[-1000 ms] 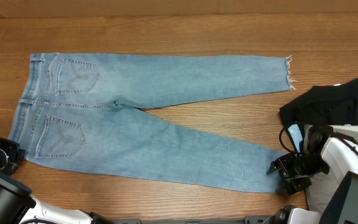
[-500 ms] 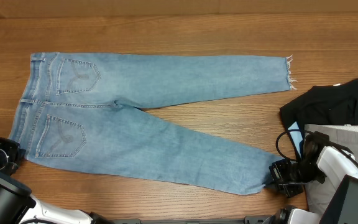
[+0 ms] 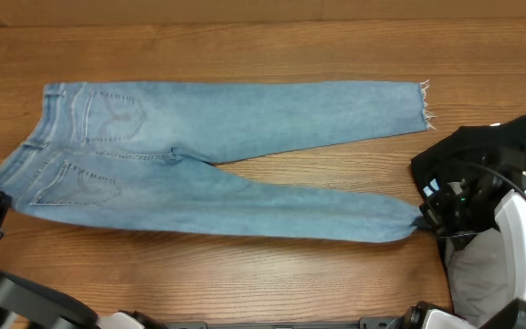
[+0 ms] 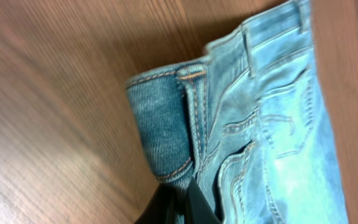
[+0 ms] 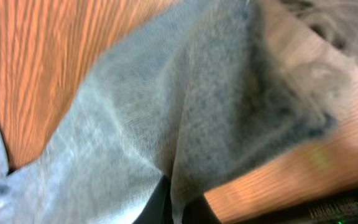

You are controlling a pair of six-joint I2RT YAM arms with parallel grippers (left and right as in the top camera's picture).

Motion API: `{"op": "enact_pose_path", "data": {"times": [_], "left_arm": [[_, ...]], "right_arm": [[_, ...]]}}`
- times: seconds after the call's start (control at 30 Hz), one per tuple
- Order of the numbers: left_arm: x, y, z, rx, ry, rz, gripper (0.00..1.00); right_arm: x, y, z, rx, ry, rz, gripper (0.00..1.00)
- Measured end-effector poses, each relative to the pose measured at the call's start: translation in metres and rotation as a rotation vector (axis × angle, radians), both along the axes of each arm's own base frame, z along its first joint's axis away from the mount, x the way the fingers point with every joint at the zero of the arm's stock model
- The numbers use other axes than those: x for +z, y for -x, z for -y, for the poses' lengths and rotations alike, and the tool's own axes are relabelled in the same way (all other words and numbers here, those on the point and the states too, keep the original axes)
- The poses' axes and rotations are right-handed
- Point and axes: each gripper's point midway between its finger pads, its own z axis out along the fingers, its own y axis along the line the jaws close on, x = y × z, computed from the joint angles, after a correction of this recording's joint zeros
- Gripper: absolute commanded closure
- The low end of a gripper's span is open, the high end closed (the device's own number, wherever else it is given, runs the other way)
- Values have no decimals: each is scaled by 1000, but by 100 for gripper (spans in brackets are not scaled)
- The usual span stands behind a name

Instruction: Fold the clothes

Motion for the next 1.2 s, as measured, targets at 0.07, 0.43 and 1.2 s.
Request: {"op": "enact_pose_path", "data": {"times": [0.07, 0.43, 1.2], "left_arm": [[21, 19, 8, 53, -36, -46, 96], [118, 85, 25, 291, -326, -70, 96], [-19, -56, -13, -41, -317, -229, 96]], "right_arm": [[16, -2, 3, 21, 24, 33, 96], [170, -21, 12, 56, 191, 419, 96], [-4, -232, -40, 74, -5, 317, 96]]}}
